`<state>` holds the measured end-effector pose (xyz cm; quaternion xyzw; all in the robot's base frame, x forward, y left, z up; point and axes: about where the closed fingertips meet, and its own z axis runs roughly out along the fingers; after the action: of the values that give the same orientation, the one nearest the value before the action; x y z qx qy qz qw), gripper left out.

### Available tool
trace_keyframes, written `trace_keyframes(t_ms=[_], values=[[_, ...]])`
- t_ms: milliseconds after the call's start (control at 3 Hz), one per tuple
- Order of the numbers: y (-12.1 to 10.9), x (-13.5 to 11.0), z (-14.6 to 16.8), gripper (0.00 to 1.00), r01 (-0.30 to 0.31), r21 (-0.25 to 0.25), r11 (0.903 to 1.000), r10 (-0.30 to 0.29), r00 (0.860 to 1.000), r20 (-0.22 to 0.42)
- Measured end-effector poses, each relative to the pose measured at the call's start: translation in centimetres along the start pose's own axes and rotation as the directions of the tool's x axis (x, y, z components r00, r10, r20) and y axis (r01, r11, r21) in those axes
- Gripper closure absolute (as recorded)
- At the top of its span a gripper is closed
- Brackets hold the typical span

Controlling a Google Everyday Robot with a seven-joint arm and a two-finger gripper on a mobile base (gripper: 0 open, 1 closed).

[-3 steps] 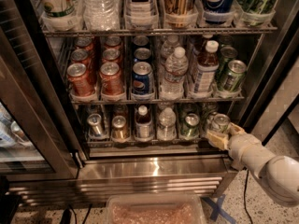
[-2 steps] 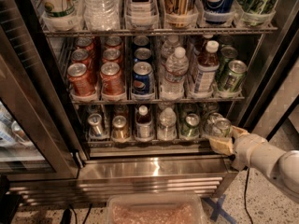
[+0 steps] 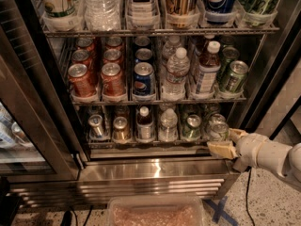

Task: Pick 7up can from bottom shelf of fridge

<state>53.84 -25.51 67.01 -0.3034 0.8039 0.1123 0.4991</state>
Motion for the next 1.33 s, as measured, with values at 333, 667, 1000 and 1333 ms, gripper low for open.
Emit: trace_keyframes(t_ms=[333,667,1000,1333], values=[[0.9,-0.2,0.0,1.0,0.004,-0.03,0.9995,-0.004,1.0,0.016],[5.7,-2.2,-0.8,1.0,0.099,-0.157,0.9827,-0.091,0.994,0.058],[11.8,-5.6,-2.2,1.0,0.222,-0.319,0.9214,-0.182,0.972,0.152],[16.0,-8.6,-3.0,1.0,0.302,-0.453,0.8392,-0.215,0.948,0.233]])
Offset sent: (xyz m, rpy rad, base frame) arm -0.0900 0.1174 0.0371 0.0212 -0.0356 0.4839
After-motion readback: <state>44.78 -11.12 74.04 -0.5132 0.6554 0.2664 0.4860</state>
